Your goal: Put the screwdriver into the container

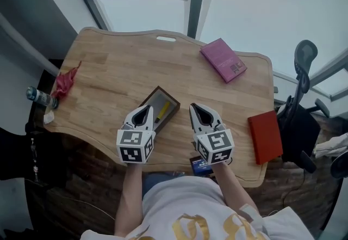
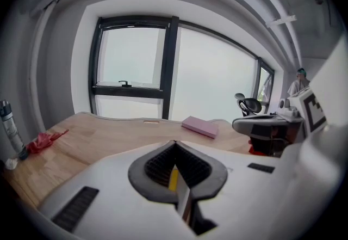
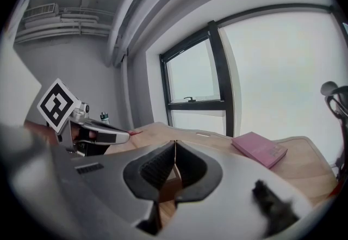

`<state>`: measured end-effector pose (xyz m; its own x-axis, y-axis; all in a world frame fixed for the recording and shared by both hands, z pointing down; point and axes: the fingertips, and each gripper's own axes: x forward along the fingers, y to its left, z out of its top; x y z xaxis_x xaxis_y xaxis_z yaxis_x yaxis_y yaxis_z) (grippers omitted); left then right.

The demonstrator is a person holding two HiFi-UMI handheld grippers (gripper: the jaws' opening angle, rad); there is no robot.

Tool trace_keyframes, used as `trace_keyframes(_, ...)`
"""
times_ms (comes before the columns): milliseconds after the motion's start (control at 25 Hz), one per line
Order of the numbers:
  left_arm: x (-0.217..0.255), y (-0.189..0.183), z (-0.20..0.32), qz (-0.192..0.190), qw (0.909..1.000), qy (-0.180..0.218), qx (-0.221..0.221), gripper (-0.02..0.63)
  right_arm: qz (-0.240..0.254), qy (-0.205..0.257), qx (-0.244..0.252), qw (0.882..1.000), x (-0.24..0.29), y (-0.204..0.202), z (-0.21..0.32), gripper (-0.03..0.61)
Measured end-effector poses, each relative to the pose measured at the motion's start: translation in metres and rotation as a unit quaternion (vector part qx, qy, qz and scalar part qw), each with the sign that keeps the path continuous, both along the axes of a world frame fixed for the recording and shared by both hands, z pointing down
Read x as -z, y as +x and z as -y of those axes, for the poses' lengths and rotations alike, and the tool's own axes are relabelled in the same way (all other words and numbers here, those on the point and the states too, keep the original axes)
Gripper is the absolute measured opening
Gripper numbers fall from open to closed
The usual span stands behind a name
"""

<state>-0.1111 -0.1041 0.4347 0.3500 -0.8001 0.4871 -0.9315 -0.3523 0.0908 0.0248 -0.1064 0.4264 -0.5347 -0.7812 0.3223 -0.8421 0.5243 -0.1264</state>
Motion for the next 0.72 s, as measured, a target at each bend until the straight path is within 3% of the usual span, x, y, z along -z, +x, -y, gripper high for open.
trace_keyframes(240,-0.004,-0.010,-0.005,-0.016,0.9993,-0.016,0.031,0.012,-0.002,0.003,-0.009,1.000,0.000,0.008,-0.001,0.032)
trace_keyframes(720,0.002,-0.006,-0.012,-0.013,0.9998,-0.007,0.015,0.012,-0.009,0.006,-0.001,1.000,-0.001,0.005,-0.008,0.032)
